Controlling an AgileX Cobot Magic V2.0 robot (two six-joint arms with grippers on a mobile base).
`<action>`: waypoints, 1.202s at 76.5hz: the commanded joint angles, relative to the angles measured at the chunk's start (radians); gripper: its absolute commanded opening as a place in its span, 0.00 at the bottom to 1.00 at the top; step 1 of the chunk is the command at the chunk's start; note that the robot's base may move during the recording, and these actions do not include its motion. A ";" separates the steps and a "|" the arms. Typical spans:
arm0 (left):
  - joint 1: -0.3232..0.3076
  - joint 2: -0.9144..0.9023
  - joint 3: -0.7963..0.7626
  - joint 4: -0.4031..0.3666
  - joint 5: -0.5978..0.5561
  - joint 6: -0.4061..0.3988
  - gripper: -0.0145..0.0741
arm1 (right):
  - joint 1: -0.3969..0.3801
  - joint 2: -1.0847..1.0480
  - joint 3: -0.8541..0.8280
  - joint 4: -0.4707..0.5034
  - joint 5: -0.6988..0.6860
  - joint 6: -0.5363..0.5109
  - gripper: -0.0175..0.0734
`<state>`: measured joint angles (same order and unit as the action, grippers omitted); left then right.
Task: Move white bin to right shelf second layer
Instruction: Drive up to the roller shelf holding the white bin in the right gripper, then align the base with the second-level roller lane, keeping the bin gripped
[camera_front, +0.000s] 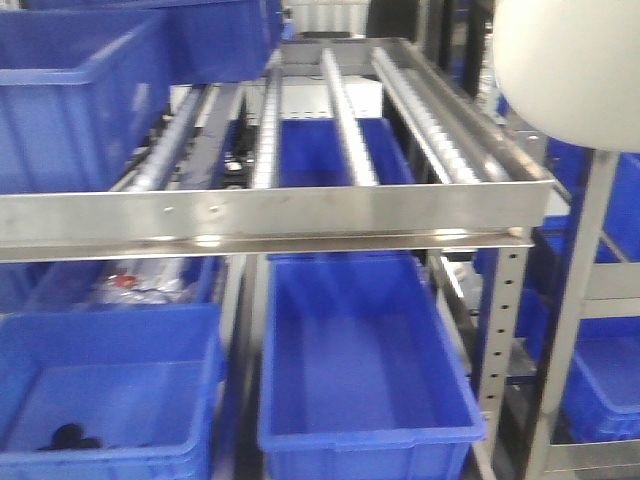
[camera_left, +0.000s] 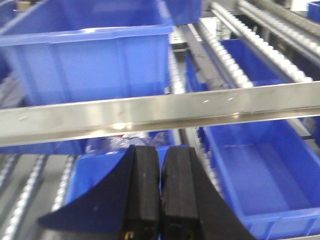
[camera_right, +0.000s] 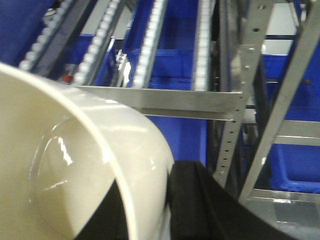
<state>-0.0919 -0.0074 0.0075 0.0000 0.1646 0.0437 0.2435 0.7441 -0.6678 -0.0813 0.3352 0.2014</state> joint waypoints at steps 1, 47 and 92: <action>-0.006 -0.014 0.037 0.000 -0.087 -0.005 0.26 | -0.004 -0.008 -0.033 -0.003 -0.099 -0.002 0.25; -0.006 -0.014 0.037 0.000 -0.087 -0.005 0.26 | -0.004 -0.008 -0.033 -0.003 -0.098 -0.002 0.25; -0.006 -0.014 0.037 0.000 -0.087 -0.005 0.26 | -0.004 -0.008 -0.033 -0.003 -0.098 -0.002 0.25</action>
<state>-0.0919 -0.0074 0.0075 0.0000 0.1646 0.0437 0.2435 0.7441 -0.6678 -0.0813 0.3376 0.2014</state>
